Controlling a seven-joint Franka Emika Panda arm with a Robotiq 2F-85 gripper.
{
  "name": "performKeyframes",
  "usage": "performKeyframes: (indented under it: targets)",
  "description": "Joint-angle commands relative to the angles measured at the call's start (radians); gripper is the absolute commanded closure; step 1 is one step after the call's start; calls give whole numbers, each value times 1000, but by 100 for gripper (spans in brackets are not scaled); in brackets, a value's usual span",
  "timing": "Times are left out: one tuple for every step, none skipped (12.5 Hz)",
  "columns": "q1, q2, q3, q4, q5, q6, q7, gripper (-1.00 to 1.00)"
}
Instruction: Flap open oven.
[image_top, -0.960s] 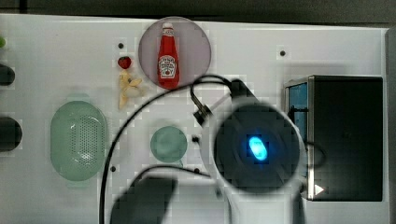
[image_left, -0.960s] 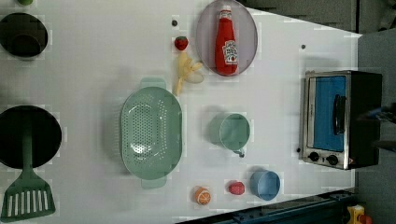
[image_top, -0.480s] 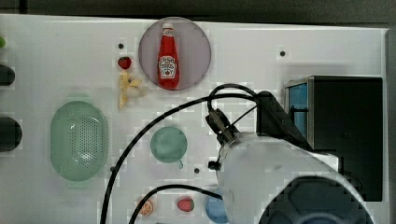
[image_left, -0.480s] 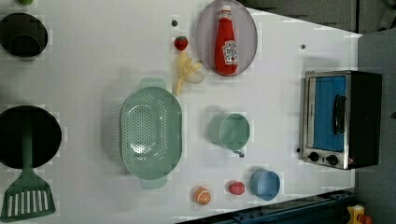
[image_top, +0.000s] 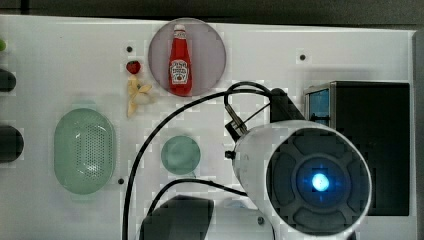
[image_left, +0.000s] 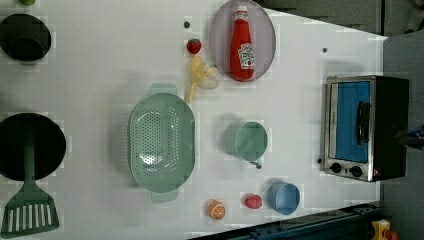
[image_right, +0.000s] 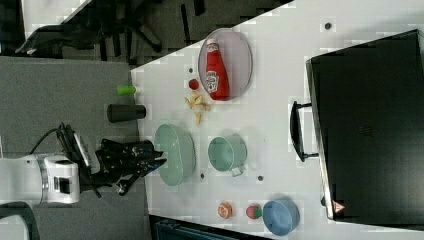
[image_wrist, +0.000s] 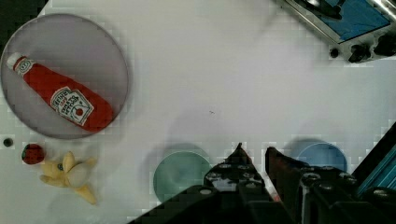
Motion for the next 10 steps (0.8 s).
performKeyframes:
  targets:
    - [-11,-16,-40,-19,0,-6,-93,65]
    - [-16,-12,-58,-27,-1,-3,-167,65]
    - [-23,-4,-80,-35,-1,1,-263,65]
    - [-30,6,-106,-43,-1,14,-372,65]
    - [-37,19,-134,-52,-2,36,-484,65]
    - [-44,33,-163,-61,-2,68,-601,65]
    - [-49,49,-191,-70,-2,106,-721,65]
    - [-54,64,-219,-80,-2,149,-840,65]
    - [-57,82,-246,-92,-2,192,-955,65]
    - [-60,102,-270,-102,-2,235,-1063,65]
